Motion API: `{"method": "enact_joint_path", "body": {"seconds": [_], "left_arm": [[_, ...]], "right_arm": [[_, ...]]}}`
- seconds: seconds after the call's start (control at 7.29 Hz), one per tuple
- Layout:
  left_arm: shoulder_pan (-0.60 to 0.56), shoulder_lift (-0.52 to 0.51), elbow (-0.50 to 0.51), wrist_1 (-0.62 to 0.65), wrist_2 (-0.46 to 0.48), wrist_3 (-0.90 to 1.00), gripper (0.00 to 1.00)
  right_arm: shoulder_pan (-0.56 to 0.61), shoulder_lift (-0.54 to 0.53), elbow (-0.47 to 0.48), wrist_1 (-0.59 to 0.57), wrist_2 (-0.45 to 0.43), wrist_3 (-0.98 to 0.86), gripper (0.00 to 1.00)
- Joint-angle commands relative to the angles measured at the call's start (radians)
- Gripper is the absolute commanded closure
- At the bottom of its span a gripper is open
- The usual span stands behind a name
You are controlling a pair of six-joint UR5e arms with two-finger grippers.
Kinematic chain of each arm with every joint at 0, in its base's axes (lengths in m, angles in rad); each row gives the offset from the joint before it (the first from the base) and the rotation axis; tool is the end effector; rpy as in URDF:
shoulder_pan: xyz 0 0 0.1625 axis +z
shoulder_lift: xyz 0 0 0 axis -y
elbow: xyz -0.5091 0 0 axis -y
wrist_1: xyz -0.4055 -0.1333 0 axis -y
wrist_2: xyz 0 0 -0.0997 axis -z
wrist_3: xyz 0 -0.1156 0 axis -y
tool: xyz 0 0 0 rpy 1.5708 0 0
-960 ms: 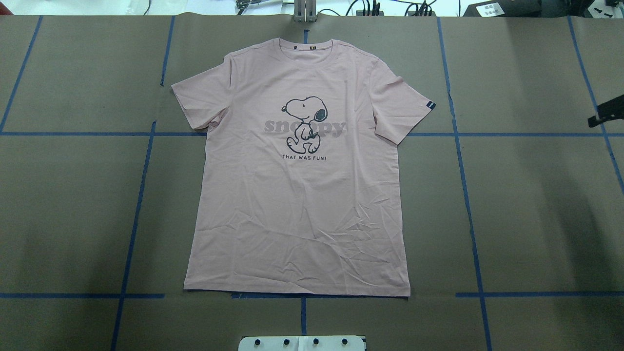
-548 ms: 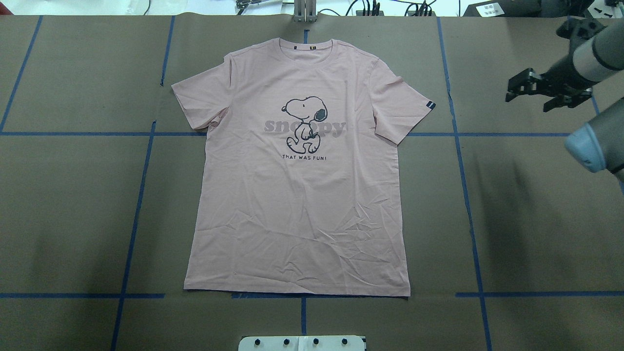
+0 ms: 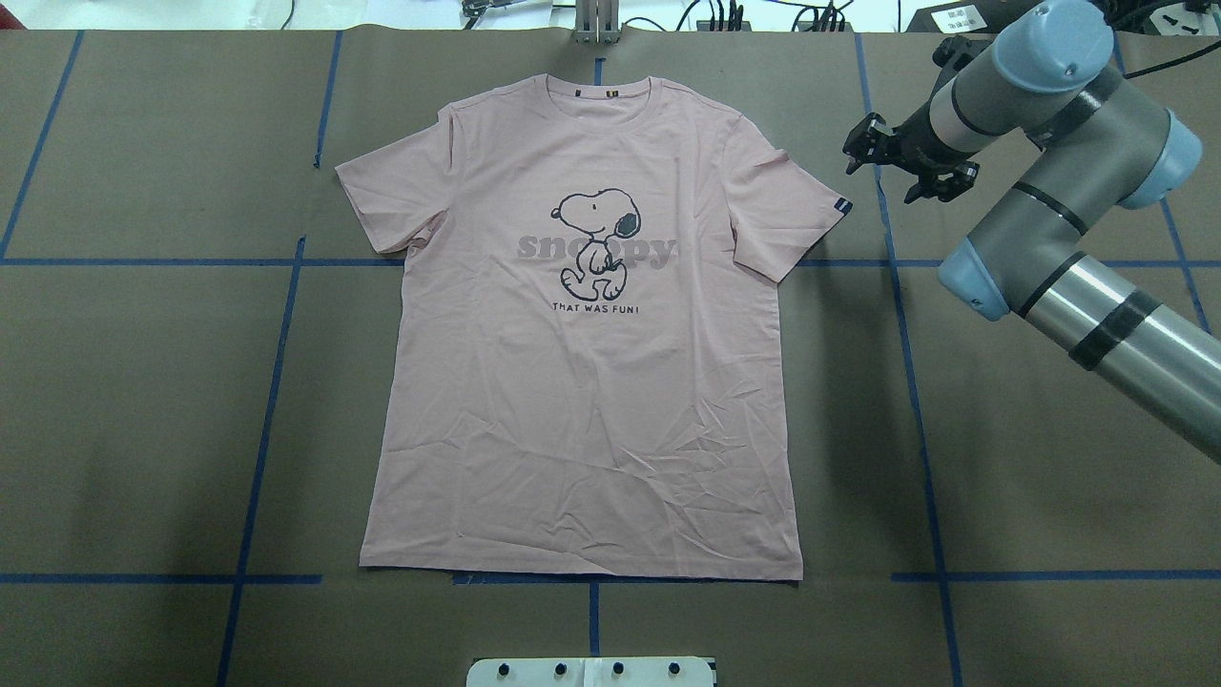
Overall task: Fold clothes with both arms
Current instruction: 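Move the right gripper over the pink shirt to the shoulder beside the collar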
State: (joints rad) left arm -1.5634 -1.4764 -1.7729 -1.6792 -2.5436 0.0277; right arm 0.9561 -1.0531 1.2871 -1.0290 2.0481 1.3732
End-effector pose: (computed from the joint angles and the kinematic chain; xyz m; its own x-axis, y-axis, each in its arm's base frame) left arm -0.0343 -0.4668 0.6679 0.5612 0.2084 -0.8010 -0.0228 0.9713 0.2367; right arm -0.3898 -0.6912 0.5143 0.5097 0.4197 0.7510 -0.4488 0.8745 -0.1841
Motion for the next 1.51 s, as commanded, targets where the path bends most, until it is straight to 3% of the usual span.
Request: {"method": "enact_joint_path", "body": {"seconds": [0.0,0.27,0.96,1.23,1.37], "left_arm": [[0.000,-0.002,-0.005,0.000,-0.001,0.000,0.00],[-0.001,-0.005,-0.005,0.000,-0.001,0.000,0.00],[-0.001,-0.012,-0.008,0.000,-0.001,-0.002,0.00],[-0.001,-0.013,-0.007,0.000,-0.001,-0.002,0.00],[-0.001,-0.013,-0.007,0.000,-0.001,-0.003,0.00]], "right_arm": [[-0.031,0.012,-0.055,0.058,-0.057,0.038,0.18],[-0.040,0.061,-0.121,0.056,-0.086,0.037,0.26],[-0.071,0.059,-0.127,0.055,-0.134,0.035,0.51],[-0.072,0.059,-0.127,0.053,-0.134,0.038,0.74],[-0.072,0.059,-0.127,0.052,-0.134,0.038,0.96]]}}
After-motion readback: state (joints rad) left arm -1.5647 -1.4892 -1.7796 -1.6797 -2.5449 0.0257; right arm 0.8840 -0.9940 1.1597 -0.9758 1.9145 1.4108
